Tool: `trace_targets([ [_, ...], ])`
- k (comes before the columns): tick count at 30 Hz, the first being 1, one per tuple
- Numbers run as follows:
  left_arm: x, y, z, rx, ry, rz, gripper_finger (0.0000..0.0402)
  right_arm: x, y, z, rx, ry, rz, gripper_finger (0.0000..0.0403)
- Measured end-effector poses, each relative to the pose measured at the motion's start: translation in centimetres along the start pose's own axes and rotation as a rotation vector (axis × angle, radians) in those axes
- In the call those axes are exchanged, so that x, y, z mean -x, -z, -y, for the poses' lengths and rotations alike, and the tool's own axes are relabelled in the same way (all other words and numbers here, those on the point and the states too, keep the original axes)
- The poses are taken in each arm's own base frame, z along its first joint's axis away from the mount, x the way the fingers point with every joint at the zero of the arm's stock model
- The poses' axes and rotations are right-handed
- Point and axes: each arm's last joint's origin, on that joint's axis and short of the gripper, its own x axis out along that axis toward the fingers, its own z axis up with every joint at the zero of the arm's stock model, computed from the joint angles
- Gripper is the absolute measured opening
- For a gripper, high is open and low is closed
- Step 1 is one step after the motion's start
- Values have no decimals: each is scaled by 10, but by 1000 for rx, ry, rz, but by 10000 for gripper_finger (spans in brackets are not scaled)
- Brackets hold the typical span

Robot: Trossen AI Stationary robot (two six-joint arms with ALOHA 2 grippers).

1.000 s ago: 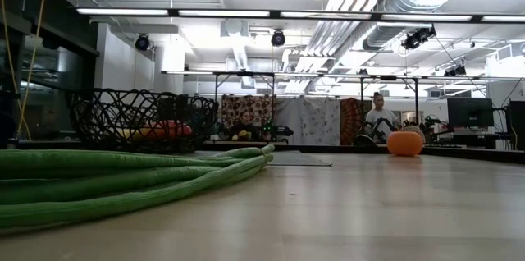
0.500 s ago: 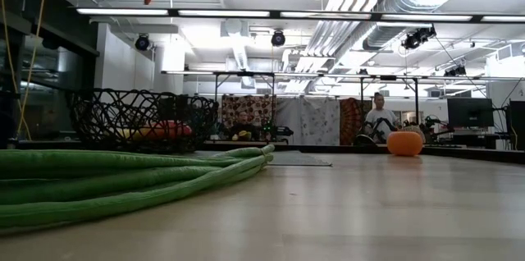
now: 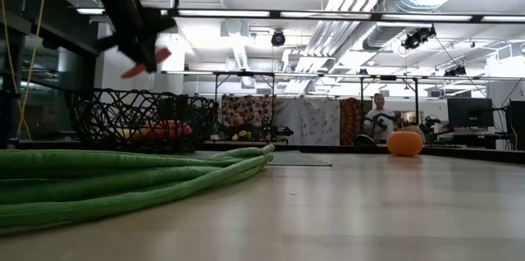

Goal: Build produce basket
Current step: Put the red chili pepper into the black basket

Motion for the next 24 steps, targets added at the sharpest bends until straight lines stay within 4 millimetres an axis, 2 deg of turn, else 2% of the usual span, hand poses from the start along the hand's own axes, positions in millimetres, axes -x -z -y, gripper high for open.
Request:
trace_targets([
  [4,-27,-5,-11,47,-60,-111,40,0,3,1,-6,7,-33,0],
  [8,-44,-6,-16,64,-111,-167,40,0,5,1,-9,12,-53,0],
  [13,-54,-6,-21,125,-223,-180,43,0,5,1,11,13,-52,0],
  [24,-73,-4,-20,158,-312,-218,57,0,5,1,13,21,-51,0],
])
